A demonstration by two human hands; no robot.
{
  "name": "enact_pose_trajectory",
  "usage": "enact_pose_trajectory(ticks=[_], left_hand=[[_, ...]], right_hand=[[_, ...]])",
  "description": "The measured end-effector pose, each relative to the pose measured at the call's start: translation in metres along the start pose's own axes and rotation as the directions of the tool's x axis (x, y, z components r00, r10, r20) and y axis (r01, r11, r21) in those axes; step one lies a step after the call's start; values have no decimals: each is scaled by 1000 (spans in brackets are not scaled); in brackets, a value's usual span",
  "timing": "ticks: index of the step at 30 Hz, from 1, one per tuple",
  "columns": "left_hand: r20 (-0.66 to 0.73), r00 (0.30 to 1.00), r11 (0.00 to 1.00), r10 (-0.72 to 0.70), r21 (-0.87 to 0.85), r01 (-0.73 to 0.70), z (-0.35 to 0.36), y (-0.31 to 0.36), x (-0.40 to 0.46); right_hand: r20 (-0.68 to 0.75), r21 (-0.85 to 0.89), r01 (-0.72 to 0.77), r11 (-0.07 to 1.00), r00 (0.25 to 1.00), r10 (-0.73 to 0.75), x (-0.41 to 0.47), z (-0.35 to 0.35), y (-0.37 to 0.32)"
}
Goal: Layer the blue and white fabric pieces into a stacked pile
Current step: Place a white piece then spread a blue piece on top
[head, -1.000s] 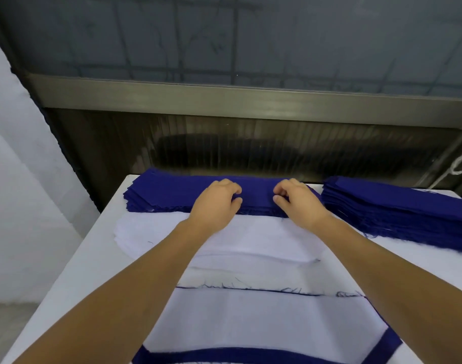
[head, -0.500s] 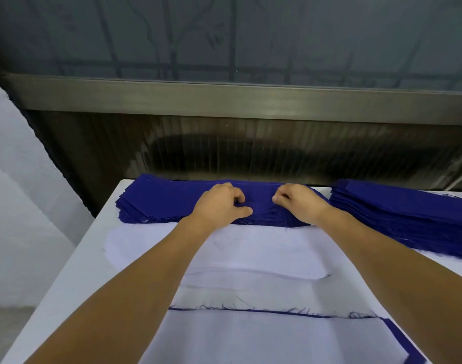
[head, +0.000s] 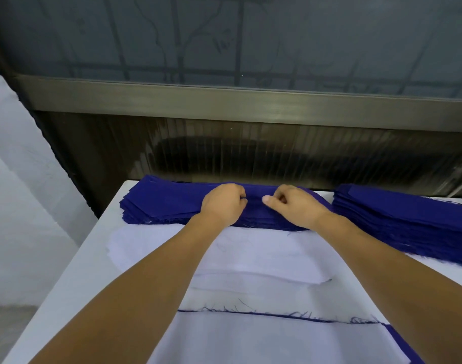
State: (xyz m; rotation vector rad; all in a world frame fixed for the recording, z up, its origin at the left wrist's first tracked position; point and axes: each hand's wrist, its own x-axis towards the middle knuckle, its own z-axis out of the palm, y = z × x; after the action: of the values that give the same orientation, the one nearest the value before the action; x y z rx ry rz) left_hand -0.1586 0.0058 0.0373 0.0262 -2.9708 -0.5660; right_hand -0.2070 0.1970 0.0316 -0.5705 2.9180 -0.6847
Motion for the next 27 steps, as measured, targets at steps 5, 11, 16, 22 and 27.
enact_pose_trajectory(ticks=[5,11,16,22,27], left_hand=[[-79,997,996,2,90,5,-8,-25,-11],[-183,973,965,-138,198,174,-41,-88,-44],[-163,985,958,54,286,-6,-62,-84,-90],[200,967,968,158,160,-191,-78,-69,-172],[420,904,992,78,56,-111,-80,-53,-188]], right_hand=[[-105,-127,47,991,993,-60,-6,3,2],[-123,-127,45,991,990,-61,-21,-9,10],[-123,-183,153,971,976,-177,-82,-34,5],[191,3,53,999,980,-52,-192,-56,19],[351,2,-49,999,935,45,-216,-55,21]])
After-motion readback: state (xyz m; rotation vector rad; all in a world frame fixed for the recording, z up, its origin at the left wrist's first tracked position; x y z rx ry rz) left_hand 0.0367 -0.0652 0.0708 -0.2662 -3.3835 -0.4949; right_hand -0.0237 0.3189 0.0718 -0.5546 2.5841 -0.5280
